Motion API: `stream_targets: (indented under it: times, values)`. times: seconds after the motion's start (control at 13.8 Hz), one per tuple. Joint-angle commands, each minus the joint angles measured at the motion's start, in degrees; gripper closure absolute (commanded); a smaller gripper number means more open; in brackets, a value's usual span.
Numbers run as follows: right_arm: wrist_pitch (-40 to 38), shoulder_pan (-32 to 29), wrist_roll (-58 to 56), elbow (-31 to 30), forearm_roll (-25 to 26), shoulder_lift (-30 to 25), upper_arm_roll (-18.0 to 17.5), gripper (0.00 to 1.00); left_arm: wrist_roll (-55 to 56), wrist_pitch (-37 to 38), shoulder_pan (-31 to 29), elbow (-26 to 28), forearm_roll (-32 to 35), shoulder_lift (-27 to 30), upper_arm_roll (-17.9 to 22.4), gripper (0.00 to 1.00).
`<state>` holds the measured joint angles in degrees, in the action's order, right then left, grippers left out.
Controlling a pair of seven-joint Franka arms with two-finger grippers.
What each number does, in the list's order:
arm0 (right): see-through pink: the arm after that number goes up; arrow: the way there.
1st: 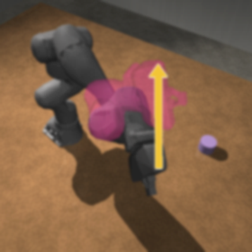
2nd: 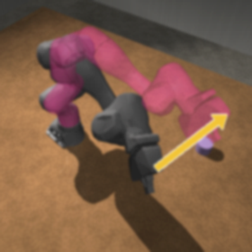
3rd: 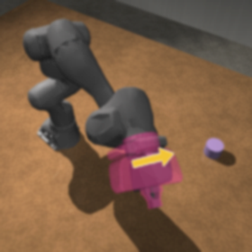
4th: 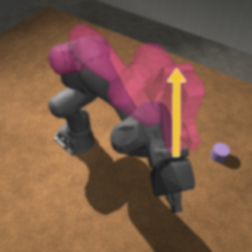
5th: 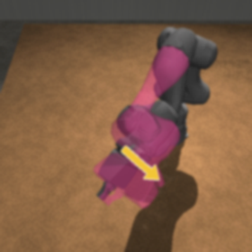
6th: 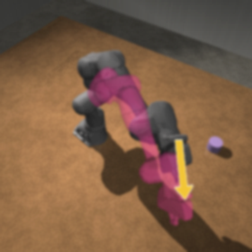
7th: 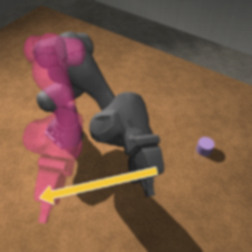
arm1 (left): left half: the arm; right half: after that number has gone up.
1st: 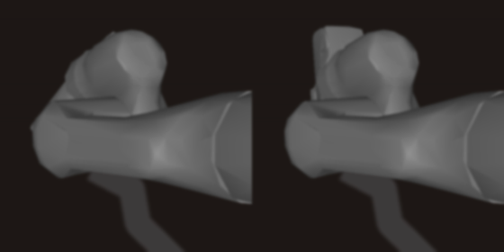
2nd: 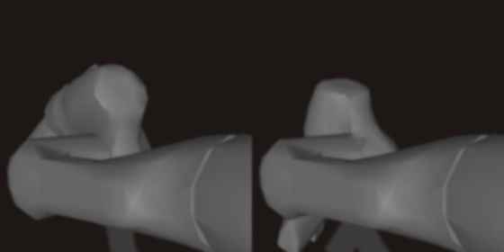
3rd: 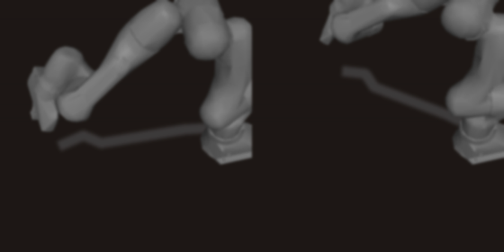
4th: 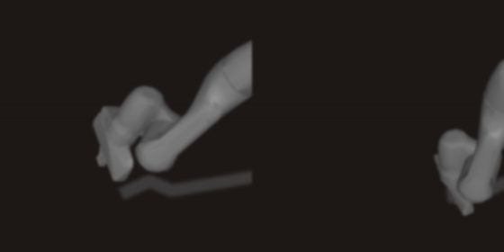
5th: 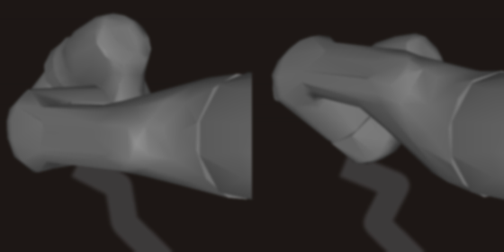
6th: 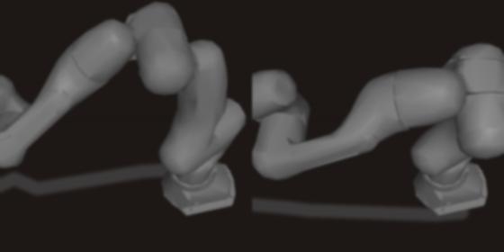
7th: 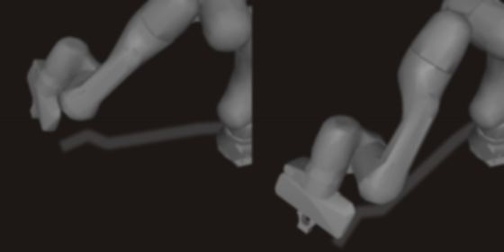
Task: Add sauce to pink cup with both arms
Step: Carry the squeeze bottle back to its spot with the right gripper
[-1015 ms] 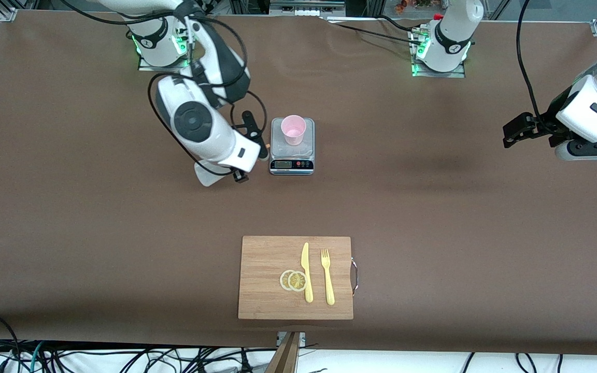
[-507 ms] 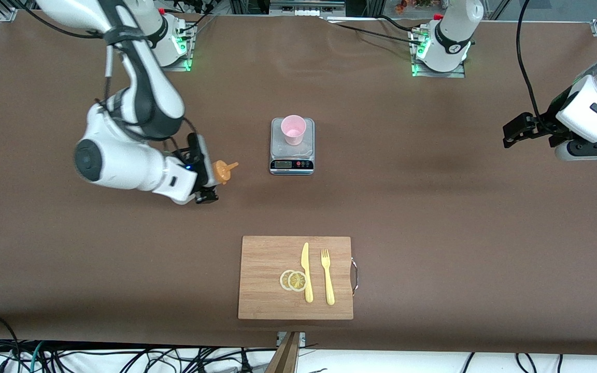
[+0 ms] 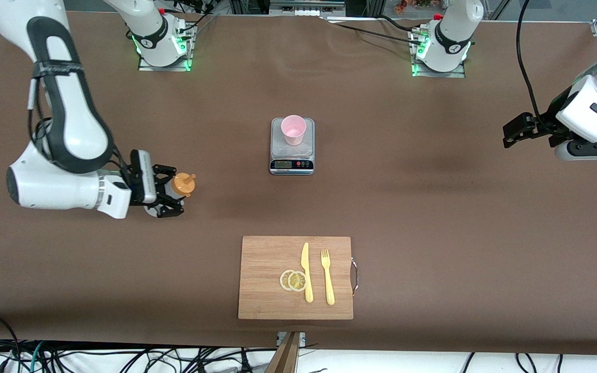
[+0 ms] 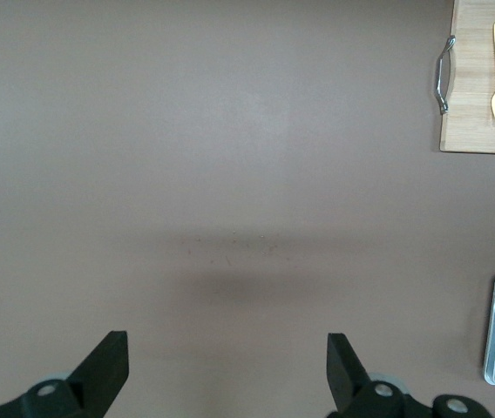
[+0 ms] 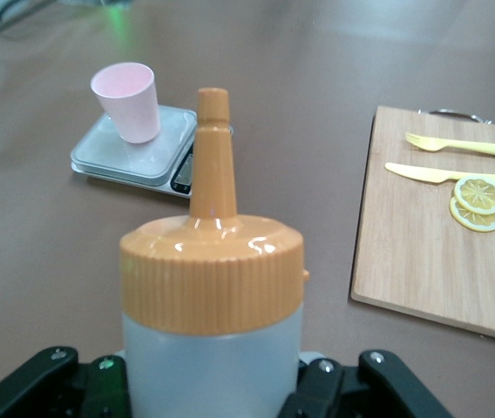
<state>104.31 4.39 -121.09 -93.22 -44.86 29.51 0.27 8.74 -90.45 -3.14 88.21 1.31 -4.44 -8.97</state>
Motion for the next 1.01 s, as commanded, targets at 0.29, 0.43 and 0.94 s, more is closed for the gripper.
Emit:
stream_targets:
  times: [0.29,0.43,0.94]
  values:
    - [-11.04,-10.09,-14.51,-0.38,-9.36,5.46,-0.97,1.00,-0.13,0.88,-0.29,-1.55,-0.43,-0.83,-0.26,0.00]
    - [-13.50,-12.20,-17.15,-0.47,-9.46,6.25,-0.97,1.00,-0.13,0.88,-0.29,-1.55,-0.43,-0.83,-0.26,0.00]
    - [-21.33,-18.27,-25.24,-1.52,-14.20,11.26,-0.97,1.00,-0.13,0.88,-0.29,-1.55,-0.43,-0.83,-0.26,0.00]
